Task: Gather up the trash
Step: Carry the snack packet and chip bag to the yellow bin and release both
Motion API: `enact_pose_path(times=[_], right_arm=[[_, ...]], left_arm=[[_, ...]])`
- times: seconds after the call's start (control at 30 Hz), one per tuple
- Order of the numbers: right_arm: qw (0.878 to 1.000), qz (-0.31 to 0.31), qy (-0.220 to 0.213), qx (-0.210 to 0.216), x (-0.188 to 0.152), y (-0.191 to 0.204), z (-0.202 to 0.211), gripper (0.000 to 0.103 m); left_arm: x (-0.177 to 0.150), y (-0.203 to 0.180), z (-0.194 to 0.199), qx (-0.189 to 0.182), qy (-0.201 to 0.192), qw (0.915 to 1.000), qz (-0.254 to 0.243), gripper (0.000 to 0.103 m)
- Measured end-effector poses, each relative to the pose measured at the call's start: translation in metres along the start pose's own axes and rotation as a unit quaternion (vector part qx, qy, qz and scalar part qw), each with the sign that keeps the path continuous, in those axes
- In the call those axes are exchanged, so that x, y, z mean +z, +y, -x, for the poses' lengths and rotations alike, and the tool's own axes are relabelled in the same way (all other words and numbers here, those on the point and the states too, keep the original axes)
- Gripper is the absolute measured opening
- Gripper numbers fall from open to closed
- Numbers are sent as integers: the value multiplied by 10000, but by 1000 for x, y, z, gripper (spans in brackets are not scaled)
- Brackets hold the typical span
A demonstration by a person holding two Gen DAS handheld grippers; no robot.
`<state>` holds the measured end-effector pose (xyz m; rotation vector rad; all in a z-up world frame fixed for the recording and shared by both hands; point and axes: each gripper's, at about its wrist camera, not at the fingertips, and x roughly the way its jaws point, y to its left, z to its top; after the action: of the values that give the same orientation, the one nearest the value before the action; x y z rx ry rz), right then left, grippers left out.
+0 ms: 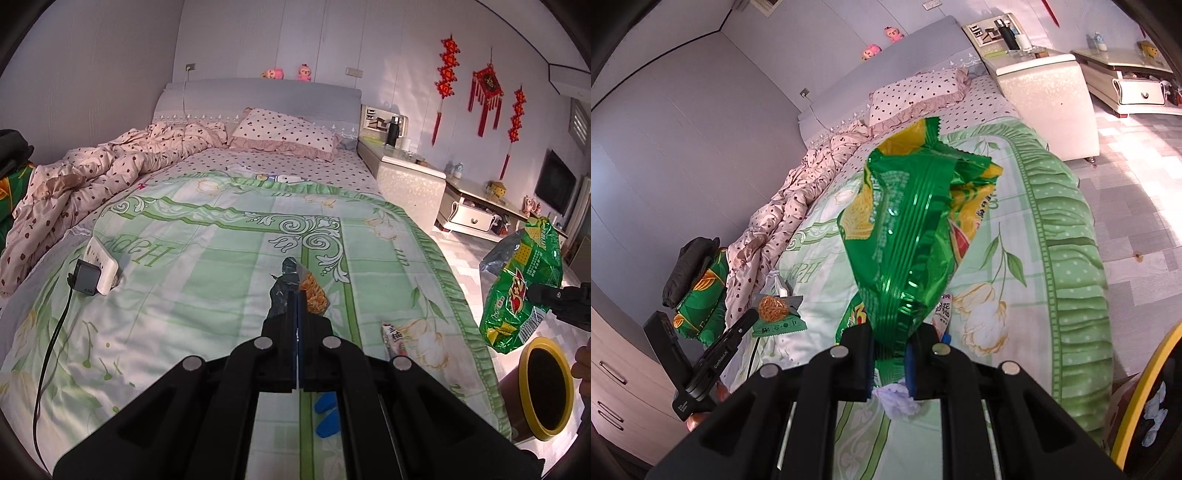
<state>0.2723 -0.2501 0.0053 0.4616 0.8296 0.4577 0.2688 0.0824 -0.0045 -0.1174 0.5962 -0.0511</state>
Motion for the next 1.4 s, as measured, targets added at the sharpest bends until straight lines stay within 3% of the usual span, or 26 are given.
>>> enact_pose_path(times=[0.4, 0.73, 1.07, 1.4], right_arm=[[9973, -24, -694, -231, -1, -26, 107, 11], [9900, -109, -1224, -691, -5, -66, 187, 11], [9796, -370, -1458, -1336, -19, -122, 243, 11], [9723, -657, -1378, -1768, -42, -175, 258, 11]], left_arm=[[13, -114, 62, -786, -334, 9953, -464, 0], [9, -217, 89, -1458, -431, 9840, -931, 0], [-17, -311, 79, -2131, -140, 9690, -1239, 0], [-51, -375, 44, -2515, 299, 9562, -1469, 0]])
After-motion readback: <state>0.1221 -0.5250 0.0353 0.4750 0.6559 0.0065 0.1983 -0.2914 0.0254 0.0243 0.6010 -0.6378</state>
